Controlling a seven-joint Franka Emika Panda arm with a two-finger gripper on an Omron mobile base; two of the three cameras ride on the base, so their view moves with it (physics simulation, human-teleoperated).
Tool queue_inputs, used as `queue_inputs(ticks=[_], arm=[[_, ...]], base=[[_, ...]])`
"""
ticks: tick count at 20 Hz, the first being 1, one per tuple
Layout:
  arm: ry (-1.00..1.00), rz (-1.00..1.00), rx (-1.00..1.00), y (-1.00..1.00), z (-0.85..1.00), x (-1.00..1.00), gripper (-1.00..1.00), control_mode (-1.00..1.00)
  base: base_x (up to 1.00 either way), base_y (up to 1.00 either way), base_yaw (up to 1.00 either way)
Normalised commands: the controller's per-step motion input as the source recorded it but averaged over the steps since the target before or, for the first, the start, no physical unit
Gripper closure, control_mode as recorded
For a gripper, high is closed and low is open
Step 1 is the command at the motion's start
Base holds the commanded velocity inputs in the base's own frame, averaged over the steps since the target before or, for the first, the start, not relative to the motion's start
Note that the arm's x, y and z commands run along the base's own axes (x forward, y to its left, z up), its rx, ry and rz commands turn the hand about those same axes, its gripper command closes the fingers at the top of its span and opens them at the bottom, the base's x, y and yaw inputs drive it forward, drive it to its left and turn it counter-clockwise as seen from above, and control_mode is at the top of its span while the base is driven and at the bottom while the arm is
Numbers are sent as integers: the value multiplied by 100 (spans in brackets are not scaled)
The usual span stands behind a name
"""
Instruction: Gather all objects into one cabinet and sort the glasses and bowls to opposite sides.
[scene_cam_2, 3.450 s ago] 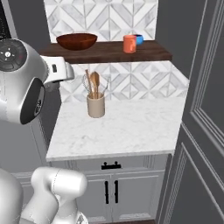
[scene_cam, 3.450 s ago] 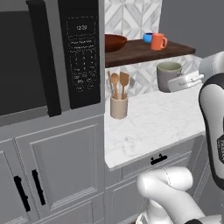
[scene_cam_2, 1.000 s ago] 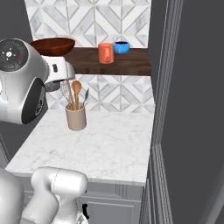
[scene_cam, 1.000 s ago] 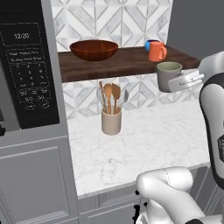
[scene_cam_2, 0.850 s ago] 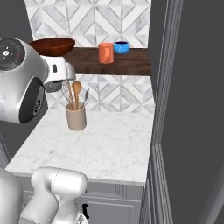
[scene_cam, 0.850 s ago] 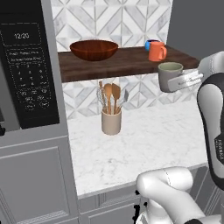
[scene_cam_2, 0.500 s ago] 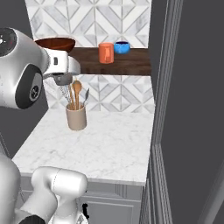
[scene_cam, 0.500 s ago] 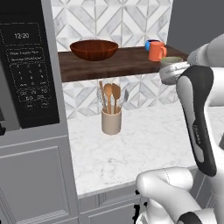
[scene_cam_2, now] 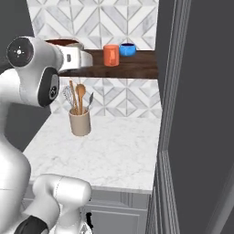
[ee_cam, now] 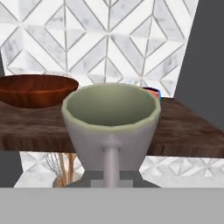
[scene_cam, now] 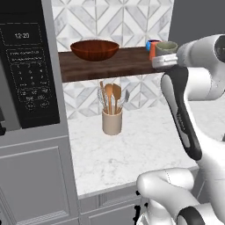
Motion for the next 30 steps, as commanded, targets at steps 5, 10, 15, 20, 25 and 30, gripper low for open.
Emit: queue_inputs(ticks=[5, 10, 15, 20, 25, 30], arm=[[5, 0, 1, 0, 1, 92, 100, -100], [31, 0, 0, 0, 15, 70, 100, -100], [4, 0, 0, 0, 1, 64, 100, -100], [-18, 0, 0, 0, -8, 44, 100, -100], [-1, 0, 0, 0, -28, 55, 100, -100], [0, 0, 0, 0, -28, 44, 100, -100]], base=[[0, 0, 0], [0, 0, 0], [0, 0, 0], [0, 0, 0], [0, 0, 0], [0, 0, 0]])
